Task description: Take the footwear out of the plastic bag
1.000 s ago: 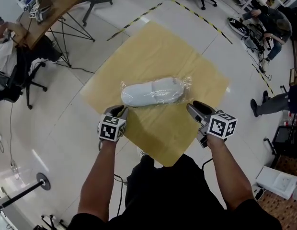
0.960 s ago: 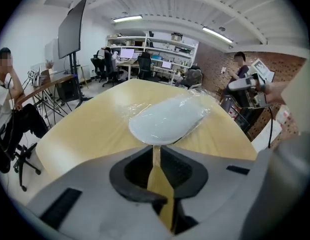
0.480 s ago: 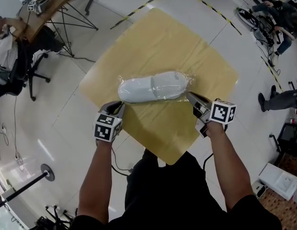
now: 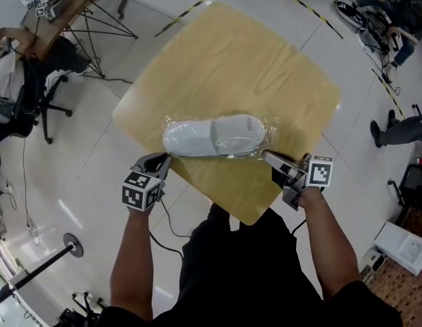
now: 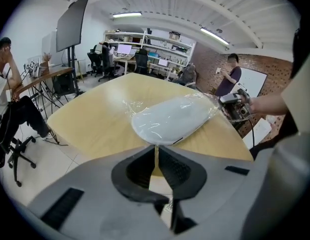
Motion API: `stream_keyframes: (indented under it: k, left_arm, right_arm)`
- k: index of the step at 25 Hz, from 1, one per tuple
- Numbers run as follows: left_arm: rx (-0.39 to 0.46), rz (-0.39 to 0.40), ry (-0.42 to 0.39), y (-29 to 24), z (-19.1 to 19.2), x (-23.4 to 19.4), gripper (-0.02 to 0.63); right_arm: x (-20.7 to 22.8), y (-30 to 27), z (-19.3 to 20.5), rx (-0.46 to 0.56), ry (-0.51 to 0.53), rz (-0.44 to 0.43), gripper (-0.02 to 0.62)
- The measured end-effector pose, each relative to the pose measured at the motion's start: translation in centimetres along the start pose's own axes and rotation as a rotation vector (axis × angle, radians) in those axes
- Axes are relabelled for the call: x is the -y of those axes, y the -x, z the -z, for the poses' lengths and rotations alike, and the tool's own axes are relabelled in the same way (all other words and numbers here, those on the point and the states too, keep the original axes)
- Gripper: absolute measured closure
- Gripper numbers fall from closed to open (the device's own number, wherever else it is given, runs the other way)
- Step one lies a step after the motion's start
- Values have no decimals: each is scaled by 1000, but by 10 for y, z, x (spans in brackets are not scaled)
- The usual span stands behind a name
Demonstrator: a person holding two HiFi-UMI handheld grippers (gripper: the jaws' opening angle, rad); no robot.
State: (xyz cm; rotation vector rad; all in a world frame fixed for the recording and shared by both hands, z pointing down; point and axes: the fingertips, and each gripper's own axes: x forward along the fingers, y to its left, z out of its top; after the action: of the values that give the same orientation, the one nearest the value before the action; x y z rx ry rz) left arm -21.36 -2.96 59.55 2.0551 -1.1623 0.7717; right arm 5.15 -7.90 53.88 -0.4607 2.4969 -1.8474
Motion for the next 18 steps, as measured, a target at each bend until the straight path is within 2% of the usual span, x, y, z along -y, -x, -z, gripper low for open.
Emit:
stream_keyframes:
  k: [4, 6, 8, 9, 10, 11, 14, 16, 18]
  left_arm:
    - [-41, 104, -3, 7, 16, 18, 574]
    - [-73, 166, -36, 12, 26, 26, 572]
    - [-71, 229, -53, 18, 27, 35, 543]
    - [-49, 259, -35, 22, 22, 38, 488]
    - [-14, 281, 0, 27, 14, 37, 433]
    - [31, 289, 43, 32, 4, 33, 414]
    - [159, 221, 143, 40, -28, 3, 413]
    - [166, 168, 124, 34, -41, -8, 413]
    - [117, 161, 59, 23, -45, -4, 413]
  right_arm:
    - [7, 11, 21, -84, 12, 59, 594]
    - [9, 16, 29, -137, 34, 88, 594]
    - [7, 23, 28, -156, 66, 109, 584]
    - [6, 26, 22, -146, 78, 115, 534]
    - [3, 29, 14, -124, 83, 117, 439]
    - [1, 31, 5, -98, 82, 120, 359]
    - [1, 26, -19, -39, 92, 159, 351]
    - [6, 17, -29, -24, 89, 178, 357]
    - [9, 3, -30, -37, 63, 161, 364]
